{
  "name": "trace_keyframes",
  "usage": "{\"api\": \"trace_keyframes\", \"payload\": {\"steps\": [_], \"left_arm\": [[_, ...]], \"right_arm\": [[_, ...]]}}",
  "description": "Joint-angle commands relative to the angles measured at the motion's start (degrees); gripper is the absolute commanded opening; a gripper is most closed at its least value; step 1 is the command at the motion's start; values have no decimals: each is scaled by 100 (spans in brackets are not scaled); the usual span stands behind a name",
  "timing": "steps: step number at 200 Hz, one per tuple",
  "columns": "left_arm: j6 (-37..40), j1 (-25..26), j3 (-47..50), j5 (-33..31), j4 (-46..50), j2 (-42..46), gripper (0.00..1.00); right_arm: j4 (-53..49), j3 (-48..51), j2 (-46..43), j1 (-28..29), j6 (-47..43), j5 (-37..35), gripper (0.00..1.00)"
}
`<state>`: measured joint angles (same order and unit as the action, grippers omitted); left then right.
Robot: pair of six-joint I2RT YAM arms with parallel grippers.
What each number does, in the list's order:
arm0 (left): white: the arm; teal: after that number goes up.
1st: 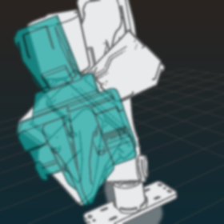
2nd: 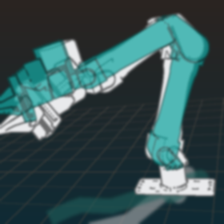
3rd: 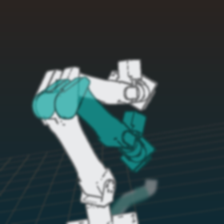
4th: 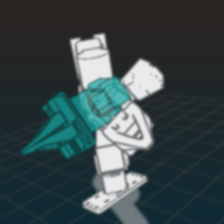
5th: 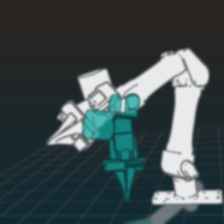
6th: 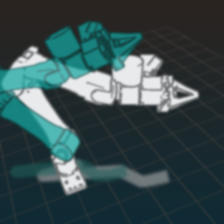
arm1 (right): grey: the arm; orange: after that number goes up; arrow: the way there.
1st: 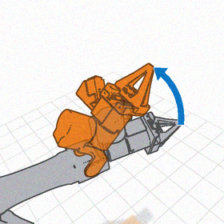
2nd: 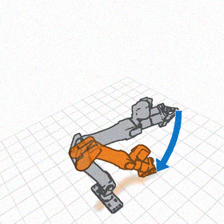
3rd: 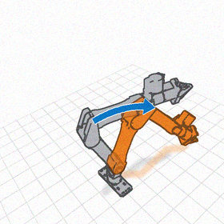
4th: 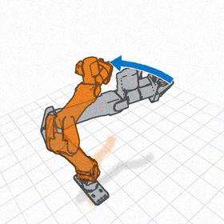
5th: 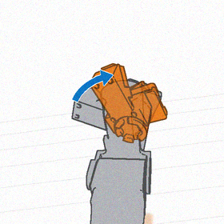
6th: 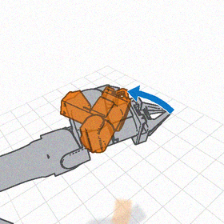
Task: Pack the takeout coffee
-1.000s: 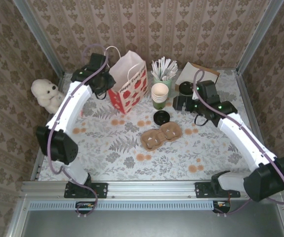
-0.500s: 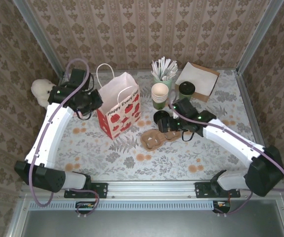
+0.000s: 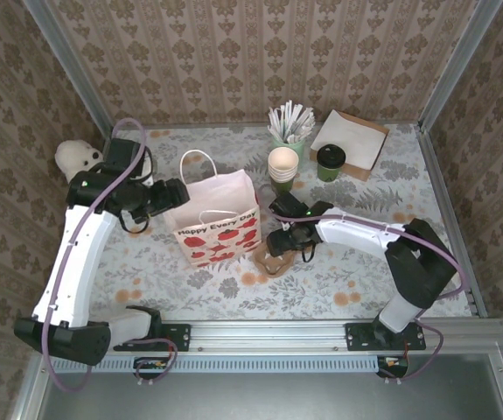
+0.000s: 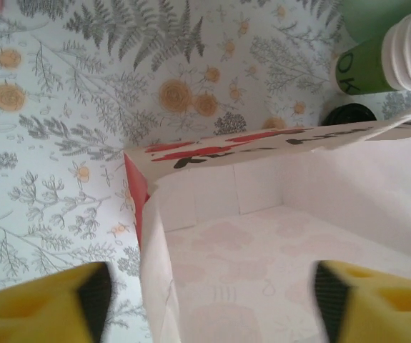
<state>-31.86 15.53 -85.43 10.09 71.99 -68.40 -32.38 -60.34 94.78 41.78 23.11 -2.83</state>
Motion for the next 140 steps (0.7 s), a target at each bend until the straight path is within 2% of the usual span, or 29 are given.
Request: {"api": "trace_keyframes", "payload": {"steps": [1, 10, 64, 98, 140], "left_arm": [[645, -97, 73, 177, 6, 349, 96], [704, -117, 133, 141, -95, 436, 100], [766, -632, 429, -199, -439, 864, 100], [648, -1297, 1106, -234, -1047, 1553, 100], [344, -1976, 1666, -514, -1095, 1683, 100]], "right_arm": [[-7, -206, 202, 99, 18, -276, 80], [-5, -207, 253, 122, -51, -256, 80], [-114, -79, 304, 169, -859, -87, 79], [-265, -163, 480, 166, -1110, -165, 77], [-264, -66, 519, 169, -1331, -207, 74]]}}
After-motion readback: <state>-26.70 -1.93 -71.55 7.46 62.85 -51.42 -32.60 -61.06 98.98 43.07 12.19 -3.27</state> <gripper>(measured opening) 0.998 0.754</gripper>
